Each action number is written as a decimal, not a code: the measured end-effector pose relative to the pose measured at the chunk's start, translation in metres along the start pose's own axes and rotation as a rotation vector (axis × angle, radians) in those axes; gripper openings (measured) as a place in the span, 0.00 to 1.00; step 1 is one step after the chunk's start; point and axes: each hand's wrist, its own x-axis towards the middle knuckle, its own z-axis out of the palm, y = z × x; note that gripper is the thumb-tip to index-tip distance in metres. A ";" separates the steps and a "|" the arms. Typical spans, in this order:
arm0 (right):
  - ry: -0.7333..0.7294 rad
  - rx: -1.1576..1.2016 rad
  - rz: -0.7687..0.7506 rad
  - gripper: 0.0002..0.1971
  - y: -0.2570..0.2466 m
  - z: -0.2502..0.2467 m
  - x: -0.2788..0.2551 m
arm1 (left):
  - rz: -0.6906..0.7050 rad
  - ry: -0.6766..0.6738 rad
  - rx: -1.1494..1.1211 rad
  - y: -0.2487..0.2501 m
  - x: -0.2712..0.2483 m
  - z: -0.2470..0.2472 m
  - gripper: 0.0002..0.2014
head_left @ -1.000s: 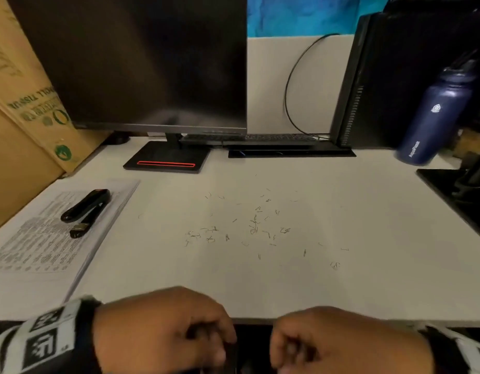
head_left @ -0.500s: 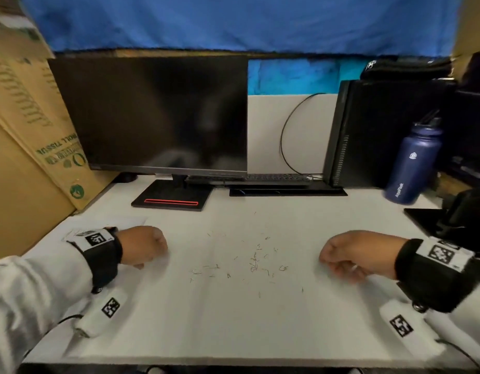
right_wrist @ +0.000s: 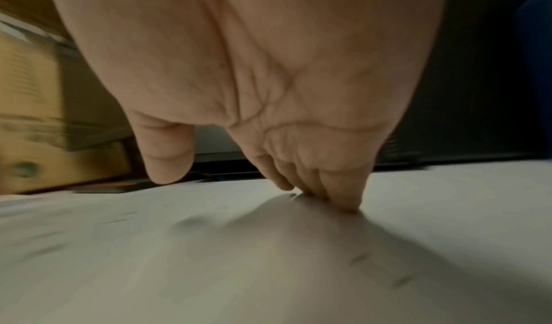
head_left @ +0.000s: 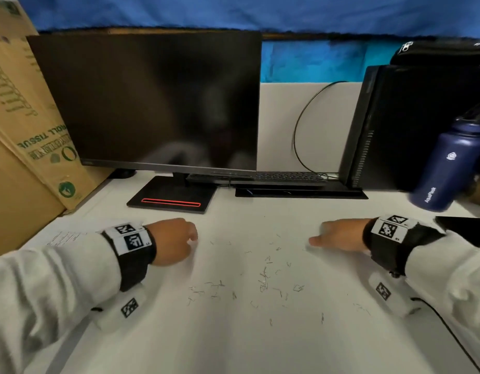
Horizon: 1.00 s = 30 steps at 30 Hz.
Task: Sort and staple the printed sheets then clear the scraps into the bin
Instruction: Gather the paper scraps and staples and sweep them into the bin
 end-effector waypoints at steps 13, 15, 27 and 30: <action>0.046 -0.102 0.142 0.52 0.001 -0.020 0.035 | 0.215 -0.221 0.239 0.065 0.015 0.039 0.47; -0.002 -0.100 0.087 0.58 -0.008 -0.010 0.034 | 0.294 -0.257 0.197 0.049 -0.008 0.036 0.42; -0.012 -0.261 -0.275 0.52 -0.123 -0.010 0.010 | -0.129 -0.334 0.107 -0.049 -0.055 0.042 0.62; -0.035 -0.230 -0.175 0.58 -0.130 -0.009 0.023 | -0.079 -0.398 0.094 -0.021 -0.069 0.053 0.63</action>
